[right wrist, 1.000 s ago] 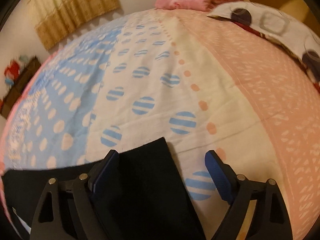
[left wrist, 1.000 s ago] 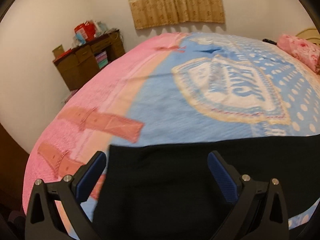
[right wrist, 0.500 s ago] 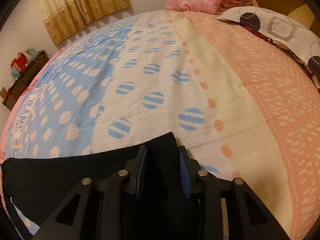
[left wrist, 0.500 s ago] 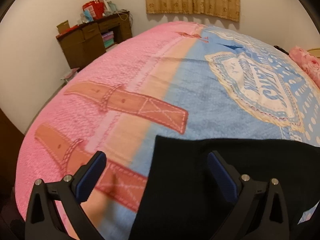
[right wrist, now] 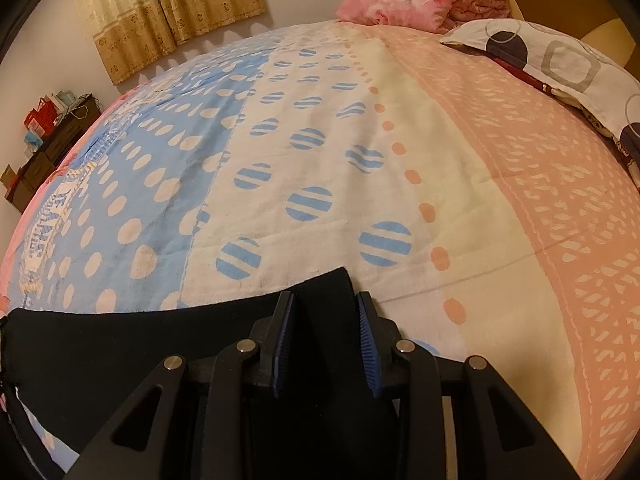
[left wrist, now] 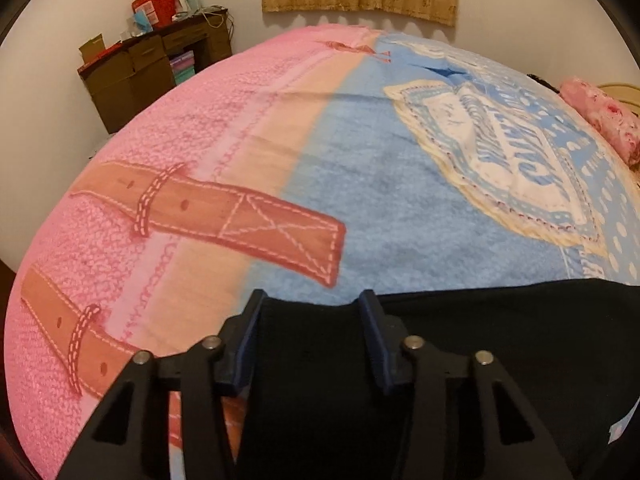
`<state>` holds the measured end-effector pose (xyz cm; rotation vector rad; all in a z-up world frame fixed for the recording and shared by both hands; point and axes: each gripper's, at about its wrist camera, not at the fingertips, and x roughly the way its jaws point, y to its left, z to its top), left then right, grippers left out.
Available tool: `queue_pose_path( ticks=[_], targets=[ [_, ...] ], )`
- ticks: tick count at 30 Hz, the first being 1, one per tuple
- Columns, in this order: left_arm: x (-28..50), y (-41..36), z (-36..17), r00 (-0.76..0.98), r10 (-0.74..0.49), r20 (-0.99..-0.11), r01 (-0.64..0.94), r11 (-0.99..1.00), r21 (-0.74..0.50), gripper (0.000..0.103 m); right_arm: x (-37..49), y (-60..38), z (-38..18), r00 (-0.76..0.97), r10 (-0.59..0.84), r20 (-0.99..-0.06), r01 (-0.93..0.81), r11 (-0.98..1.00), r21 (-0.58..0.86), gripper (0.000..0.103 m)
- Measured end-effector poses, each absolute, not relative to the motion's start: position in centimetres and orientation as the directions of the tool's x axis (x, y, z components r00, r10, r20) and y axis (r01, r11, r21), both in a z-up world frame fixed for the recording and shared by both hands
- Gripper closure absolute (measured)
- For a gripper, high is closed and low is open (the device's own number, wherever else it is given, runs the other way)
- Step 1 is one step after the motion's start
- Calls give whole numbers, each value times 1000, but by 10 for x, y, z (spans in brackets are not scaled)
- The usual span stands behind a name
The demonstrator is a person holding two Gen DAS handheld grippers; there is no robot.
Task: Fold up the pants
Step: 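Lower both grippers onto the black pants' edge and close them on it, then lift the held pants edge with both grippers, fold it over, and open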
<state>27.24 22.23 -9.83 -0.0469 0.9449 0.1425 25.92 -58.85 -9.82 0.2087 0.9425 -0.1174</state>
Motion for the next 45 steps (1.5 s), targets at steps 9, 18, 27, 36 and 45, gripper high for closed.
queue_pose_path(
  ticks=[9, 18, 27, 36, 45],
  targets=[
    [253, 217, -64, 644, 45, -764, -94, 995, -20, 90, 244, -585, -84, 638, 23, -770, 174, 969, 173, 96],
    [200, 228, -17, 741, -39, -670, -46, 993, -109, 90, 191, -588, -35, 744, 68, -665, 134, 959, 249, 96],
    [130, 251, -8, 776, -106, -622, -28, 979, -203, 90, 99, -590, -4, 830, 139, -540, 48, 947, 318, 96],
    [76, 268, -30, 771, -157, -618, -21, 962, -271, 90, 7, -601, -18, 865, 177, -470, 7, 931, 364, 96],
    [41, 267, -57, 751, -171, -637, -8, 963, -268, 89, -50, -608, -65, 858, 210, -468, 7, 908, 419, 96]
  ],
)
